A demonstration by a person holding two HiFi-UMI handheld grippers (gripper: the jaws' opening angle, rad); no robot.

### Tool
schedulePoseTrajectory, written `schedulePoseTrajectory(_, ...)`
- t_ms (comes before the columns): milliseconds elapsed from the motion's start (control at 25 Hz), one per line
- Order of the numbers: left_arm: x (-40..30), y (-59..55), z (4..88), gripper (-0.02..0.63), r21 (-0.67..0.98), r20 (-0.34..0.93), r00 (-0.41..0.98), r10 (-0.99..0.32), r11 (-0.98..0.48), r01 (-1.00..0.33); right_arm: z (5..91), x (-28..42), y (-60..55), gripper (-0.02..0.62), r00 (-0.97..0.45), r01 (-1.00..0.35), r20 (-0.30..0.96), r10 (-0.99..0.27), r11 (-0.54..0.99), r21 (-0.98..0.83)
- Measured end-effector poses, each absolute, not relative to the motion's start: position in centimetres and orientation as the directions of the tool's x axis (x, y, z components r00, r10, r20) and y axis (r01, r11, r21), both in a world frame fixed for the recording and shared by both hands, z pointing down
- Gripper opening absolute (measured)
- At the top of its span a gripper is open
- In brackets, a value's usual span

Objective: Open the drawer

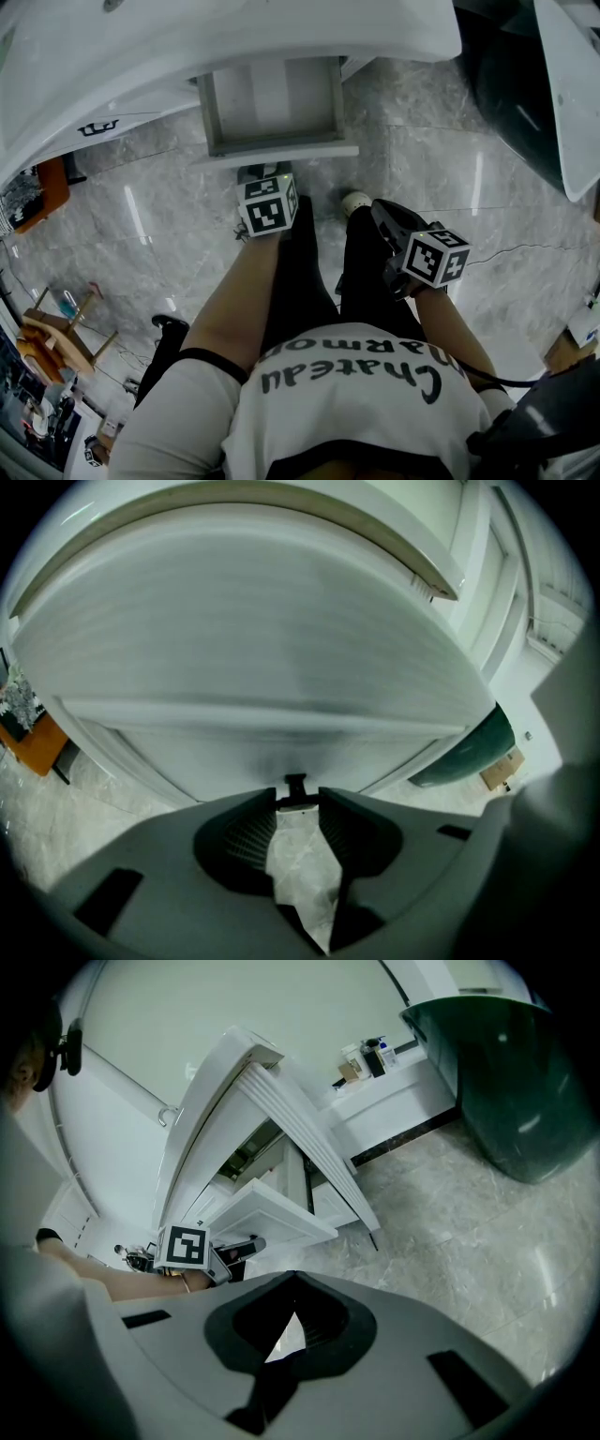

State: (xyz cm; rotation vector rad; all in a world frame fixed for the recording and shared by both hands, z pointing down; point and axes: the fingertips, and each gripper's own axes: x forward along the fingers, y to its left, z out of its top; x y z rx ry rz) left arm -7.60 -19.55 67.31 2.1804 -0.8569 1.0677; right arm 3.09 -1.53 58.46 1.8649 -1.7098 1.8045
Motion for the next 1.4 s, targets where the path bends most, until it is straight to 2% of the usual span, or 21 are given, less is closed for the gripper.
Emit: schedulePoseTrajectory(1400,-9.3,-17.0,68.0,0.144,0.169,0.864,0.419,-0.281,-0.62,-0.766,56.7,3.5,-0.9,0.003,-0.305,-0.684,0.703,-0.642,-0.366,-0.631)
